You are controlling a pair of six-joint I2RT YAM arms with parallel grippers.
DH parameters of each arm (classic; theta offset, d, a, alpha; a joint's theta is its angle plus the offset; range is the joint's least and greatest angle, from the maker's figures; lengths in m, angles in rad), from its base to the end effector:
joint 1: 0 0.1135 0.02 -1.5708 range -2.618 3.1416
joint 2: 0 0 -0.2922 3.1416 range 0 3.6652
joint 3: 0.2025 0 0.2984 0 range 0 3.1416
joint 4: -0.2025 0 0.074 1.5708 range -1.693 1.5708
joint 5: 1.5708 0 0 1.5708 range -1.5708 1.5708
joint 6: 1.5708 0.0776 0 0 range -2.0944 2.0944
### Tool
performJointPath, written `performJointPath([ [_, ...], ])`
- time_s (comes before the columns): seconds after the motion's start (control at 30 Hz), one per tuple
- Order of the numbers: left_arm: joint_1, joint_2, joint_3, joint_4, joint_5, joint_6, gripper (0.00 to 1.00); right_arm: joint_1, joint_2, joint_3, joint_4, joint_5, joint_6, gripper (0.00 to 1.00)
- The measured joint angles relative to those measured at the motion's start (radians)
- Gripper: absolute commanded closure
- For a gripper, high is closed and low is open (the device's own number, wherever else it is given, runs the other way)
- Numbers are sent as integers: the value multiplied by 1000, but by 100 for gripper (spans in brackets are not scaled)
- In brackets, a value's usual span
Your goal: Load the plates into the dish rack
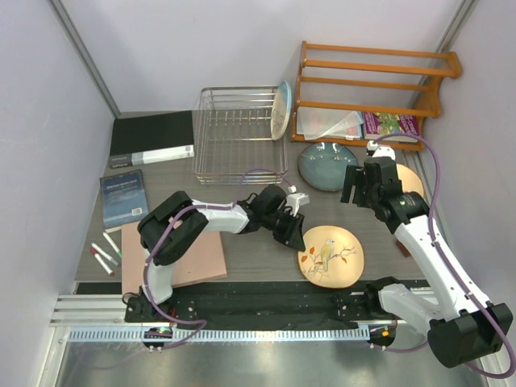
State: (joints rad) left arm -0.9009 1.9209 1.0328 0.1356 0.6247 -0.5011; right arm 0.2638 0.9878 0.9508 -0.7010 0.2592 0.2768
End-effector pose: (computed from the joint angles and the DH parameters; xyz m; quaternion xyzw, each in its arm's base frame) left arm 0.2446 -0.3818 0.1054 0.2932 0.8314 -0.4596 0.1075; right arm 0.2598 0.0496 0.3063 0.0582 0.9065 -0.0068 0.4181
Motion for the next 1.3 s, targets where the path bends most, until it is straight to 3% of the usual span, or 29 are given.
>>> performJointPath([
  [0.1, -1, 34, 29, 4, 16, -6, 76, -3, 0, -12, -4, -15, -1, 17],
  [0.13, 0, 40, 34, 5, 16, -10, 85, -4, 0, -14, -6, -20, -1, 17],
  [0.27, 13, 43, 35, 6, 5, -40, 99, -5, 14, -15, -11, -48, -13, 10],
  [0.5, 95, 3, -10, -6, 8, -62, 100, -15, 111, -14, 0, -157, -69, 3],
  [0.97, 354, -160, -161, -96, -42, -13, 100, -50, 528, 9, 103, -756, -247, 7],
  [1.3, 423, -208, -221, -93, -37, -14, 100, -59, 698, -13, 159, -948, -254, 13],
])
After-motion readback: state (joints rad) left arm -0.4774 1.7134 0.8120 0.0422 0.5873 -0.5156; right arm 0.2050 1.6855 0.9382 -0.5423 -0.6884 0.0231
